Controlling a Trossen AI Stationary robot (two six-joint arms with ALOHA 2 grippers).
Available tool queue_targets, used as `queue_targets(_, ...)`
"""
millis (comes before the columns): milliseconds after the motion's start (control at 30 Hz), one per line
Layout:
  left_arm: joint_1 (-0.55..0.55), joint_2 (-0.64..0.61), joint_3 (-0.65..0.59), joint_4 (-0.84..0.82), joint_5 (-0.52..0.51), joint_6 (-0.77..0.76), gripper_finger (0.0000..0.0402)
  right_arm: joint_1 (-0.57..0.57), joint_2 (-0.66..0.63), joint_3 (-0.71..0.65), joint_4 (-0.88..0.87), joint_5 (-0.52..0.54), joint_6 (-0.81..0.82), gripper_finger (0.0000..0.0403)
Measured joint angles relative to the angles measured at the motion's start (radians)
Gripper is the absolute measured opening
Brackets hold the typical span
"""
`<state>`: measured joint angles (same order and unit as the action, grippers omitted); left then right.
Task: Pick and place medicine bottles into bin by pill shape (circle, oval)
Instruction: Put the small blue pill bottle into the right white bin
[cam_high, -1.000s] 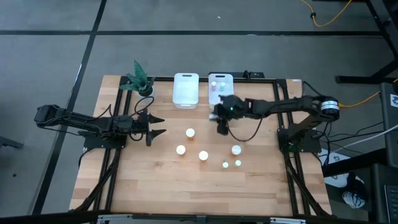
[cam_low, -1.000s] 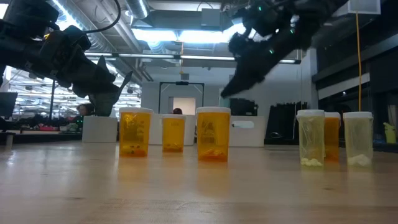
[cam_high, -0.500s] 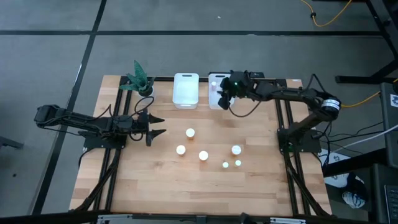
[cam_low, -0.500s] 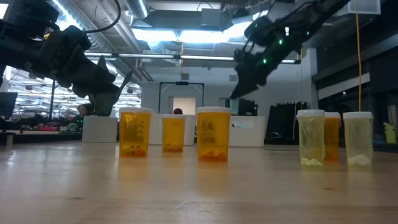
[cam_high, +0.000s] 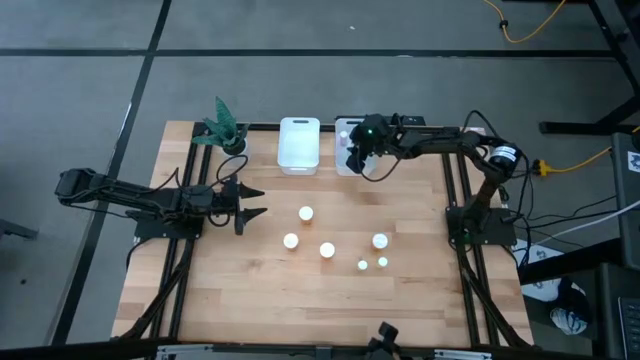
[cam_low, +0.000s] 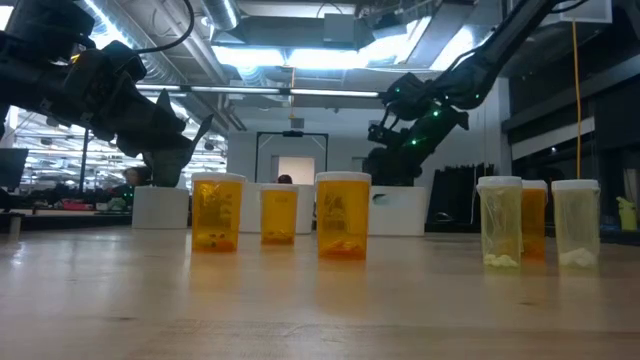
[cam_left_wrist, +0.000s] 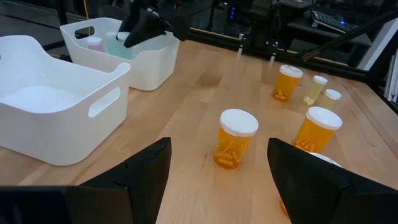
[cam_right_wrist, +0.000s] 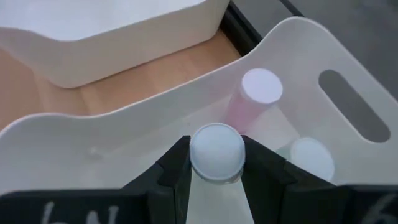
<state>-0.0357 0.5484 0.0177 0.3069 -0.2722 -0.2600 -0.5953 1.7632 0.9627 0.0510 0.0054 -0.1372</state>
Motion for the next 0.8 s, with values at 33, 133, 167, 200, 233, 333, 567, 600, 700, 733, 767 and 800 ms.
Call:
queue_targets(33, 0.0, 0.0, 0.0, 0.0, 0.0, 0.0, 0.0259, 0.0, 0.001, 0.0, 0.004, 0.0, -0.001, 0.0117)
queue_targets(133, 0.0, 0.0, 0.0, 0.0, 0.0, 0.0, 0.0259, 0.0, 0.002, 0.0, 0.0, 0.0, -0.002, 0.0117)
queue_targets(167, 0.0, 0.0, 0.0, 0.0, 0.0, 0.0, 0.0259, 0.0, 0.002, 0.0, 0.0, 0.0, -0.002, 0.0117)
queue_targets(200, 0.0, 0.0, 0.0, 0.0, 0.0, 0.0, 0.0259, 0.0, 0.002, 0.0, -0.001, 0.0, -0.002, 0.0118)
queue_targets(233, 0.0, 0.0, 0.0, 0.0, 0.0, 0.0, 0.0259, 0.0, 0.002, 0.0, -0.001, 0.0, -0.002, 0.0118)
queue_targets(333, 0.0, 0.0, 0.0, 0.0, 0.0, 0.0, 0.0259, 0.0, 0.002, 0.0, -0.001, 0.0, -0.002, 0.0118)
queue_targets(567, 0.0, 0.0, 0.0, 0.0, 0.0, 0.0, 0.0259, 0.0, 0.002, 0.0, -0.004, 0.001, -0.002, 0.0118)
queue_targets(600, 0.0, 0.0, 0.0, 0.0, 0.0, 0.0, 0.0259, 0.0, 0.002, 0.0, -0.004, 0.001, -0.003, 0.0118)
queue_targets(700, 0.0, 0.0, 0.0, 0.0, 0.0, 0.0, 0.0259, 0.0, 0.002, 0.0, -0.008, 0.001, -0.003, 0.0129)
queue_targets(733, 0.0, 0.0, 0.0, 0.0, 0.0, 0.0, 0.0259, 0.0, 0.002, 0.0, -0.009, 0.001, -0.003, 0.0136)
queue_targets(767, 0.0, 0.0, 0.0, 0.0, 0.0, 0.0, 0.0259, 0.0, 0.002, 0.0, -0.009, 0.002, -0.003, 0.0146)
queue_targets(800, 0.0, 0.0, 0.0, 0.0, 0.0, 0.0, 0.0259, 0.0, 0.002, 0.0, -0.009, 0.002, -0.003, 0.0156)
